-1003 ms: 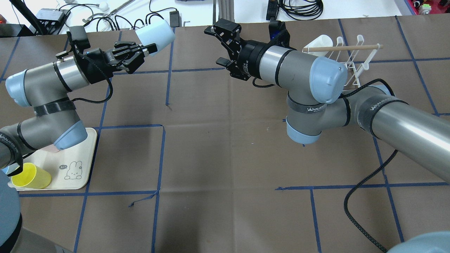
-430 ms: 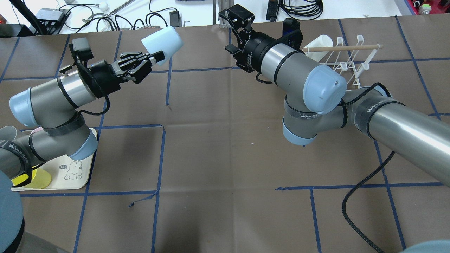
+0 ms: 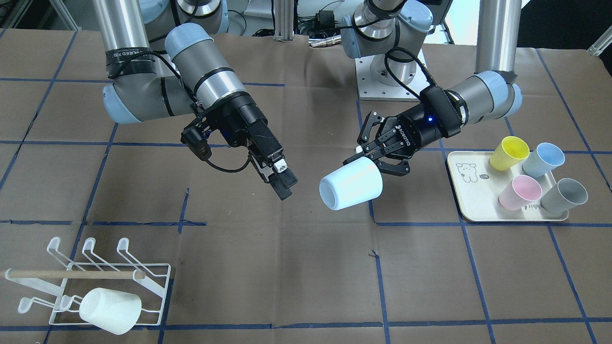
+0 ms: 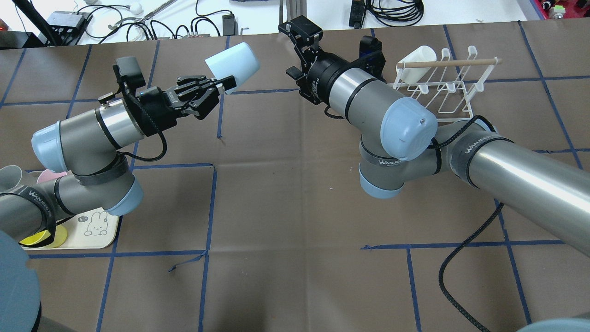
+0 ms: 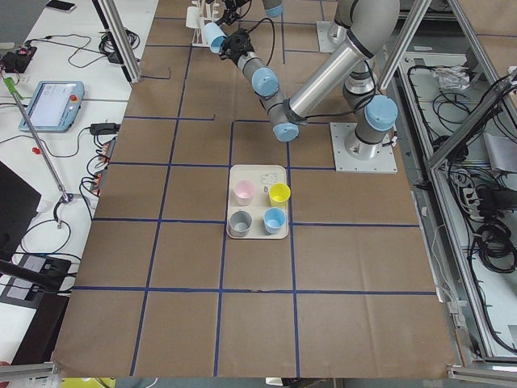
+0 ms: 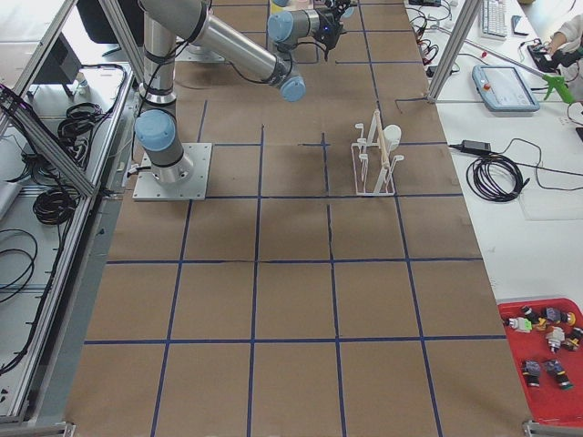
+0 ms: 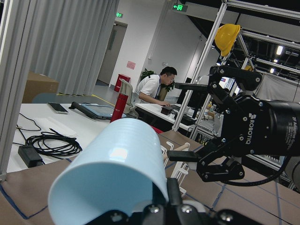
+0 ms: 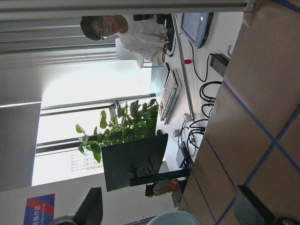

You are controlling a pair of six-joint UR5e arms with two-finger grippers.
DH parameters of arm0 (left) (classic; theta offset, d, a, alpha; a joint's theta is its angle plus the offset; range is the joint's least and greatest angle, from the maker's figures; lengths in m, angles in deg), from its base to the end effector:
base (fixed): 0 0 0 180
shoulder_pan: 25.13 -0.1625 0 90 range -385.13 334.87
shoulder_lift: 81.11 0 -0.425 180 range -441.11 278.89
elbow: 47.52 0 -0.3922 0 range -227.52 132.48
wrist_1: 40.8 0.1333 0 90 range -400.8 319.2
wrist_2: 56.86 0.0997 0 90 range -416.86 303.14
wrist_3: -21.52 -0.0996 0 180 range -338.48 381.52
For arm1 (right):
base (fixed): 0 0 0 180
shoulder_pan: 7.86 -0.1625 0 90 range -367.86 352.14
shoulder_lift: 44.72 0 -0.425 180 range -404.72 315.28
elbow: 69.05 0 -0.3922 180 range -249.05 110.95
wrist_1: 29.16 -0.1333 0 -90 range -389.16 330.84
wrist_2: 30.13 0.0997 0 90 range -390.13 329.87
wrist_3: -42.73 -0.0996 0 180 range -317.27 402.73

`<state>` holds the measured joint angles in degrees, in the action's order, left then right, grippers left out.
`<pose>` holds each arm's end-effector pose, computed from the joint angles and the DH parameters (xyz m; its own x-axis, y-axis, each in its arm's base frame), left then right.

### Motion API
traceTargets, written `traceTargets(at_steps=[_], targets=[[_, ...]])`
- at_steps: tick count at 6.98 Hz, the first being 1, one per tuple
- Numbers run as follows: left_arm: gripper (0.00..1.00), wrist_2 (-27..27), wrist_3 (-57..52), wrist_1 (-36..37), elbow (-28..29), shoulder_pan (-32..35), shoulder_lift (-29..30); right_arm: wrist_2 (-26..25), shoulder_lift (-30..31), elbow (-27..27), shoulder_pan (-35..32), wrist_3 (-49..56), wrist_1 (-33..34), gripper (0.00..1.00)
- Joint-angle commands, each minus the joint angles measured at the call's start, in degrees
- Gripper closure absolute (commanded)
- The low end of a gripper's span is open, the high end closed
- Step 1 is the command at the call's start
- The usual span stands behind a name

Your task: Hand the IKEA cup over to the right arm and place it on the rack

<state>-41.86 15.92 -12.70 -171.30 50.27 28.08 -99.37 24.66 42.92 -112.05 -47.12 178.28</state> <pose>-0.1109 -0.4848 0.3304 -0.4795 0.8188 0.3158 -0.0595 0.3286 -0.9426 0.2994 -0.4961 0.3667 -0.0662 0.2519 -0.9655 0.8225 0.5616 0.0901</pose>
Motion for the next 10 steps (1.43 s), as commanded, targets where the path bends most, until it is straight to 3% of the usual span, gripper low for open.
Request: traceTargets(at_steps=[1,10], targets=[[0.99,2.4,0.1,-0.1,-0.1,1.9,-0.3,-4.1,-1.1,-0.4,-1.8,-0.1,0.9,0.01],[0.98,2.4,0.1,-0.1,-0.1,2.0,-0.4,-8.1,-3.9,-3.9,-6.6,-0.9,0.9,0.02]])
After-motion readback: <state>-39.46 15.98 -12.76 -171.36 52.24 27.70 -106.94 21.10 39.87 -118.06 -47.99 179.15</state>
